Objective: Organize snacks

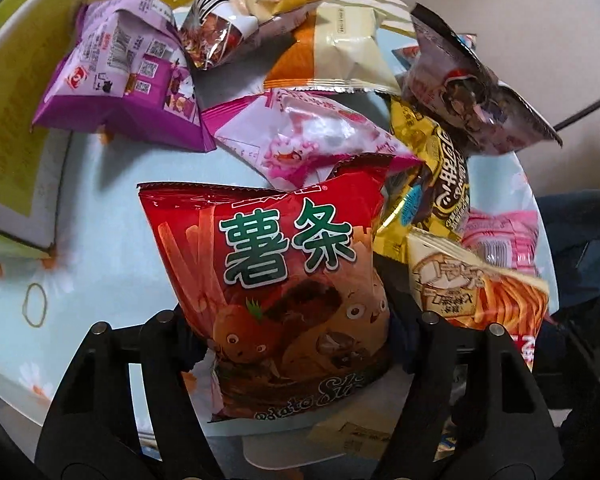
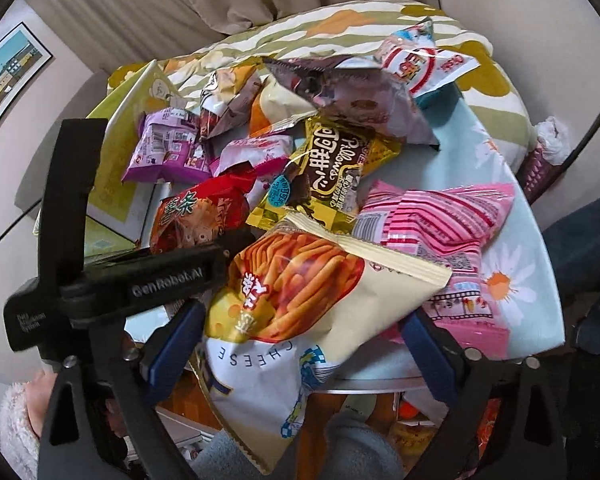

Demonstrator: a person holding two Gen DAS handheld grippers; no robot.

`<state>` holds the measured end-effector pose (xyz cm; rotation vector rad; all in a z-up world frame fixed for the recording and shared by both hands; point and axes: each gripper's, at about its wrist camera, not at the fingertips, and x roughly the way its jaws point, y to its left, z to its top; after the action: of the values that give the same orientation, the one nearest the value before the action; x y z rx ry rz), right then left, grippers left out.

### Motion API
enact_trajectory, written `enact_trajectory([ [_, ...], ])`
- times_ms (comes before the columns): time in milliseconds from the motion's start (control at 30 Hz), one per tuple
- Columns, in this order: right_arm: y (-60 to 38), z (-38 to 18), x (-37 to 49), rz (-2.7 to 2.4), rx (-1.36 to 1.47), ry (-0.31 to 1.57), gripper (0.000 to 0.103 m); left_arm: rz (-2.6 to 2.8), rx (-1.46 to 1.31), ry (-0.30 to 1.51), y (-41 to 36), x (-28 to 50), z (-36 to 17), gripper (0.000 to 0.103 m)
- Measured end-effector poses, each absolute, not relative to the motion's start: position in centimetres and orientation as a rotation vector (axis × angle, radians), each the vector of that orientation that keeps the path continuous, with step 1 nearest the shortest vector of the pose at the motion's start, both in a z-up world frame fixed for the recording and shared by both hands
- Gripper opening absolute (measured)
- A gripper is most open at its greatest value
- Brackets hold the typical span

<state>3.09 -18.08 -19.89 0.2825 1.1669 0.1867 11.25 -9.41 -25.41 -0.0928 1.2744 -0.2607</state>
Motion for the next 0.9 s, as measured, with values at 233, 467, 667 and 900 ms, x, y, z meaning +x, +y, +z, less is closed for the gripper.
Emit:
enact_trajectory([
  [233, -17.3, -20.7, 3.5, 0.229, 0.278, 1.190, 0.086, -0.221, -0.044, 1.271, -8.4, 10.9, -25.0, 0.066],
  [467, -16.9, -21.2, 4.0, 0.249, 0.282, 1.202, 0.078, -0.171, -0.019, 1.264, -5.4, 10.6, -24.8, 0.065],
  [667, -16.4, -21.4, 4.4, 0.258, 0.259, 1.206, 0.064, -0.136, -0.027, 1.255, -3.9, 9.7, -24.6, 0.065],
  [900, -16.0, -20.8, 4.5, 0.268, 0.237, 1.175, 0.047, -0.147, -0.021, 1.238, -3.8, 8.8, -24.4, 0.065],
])
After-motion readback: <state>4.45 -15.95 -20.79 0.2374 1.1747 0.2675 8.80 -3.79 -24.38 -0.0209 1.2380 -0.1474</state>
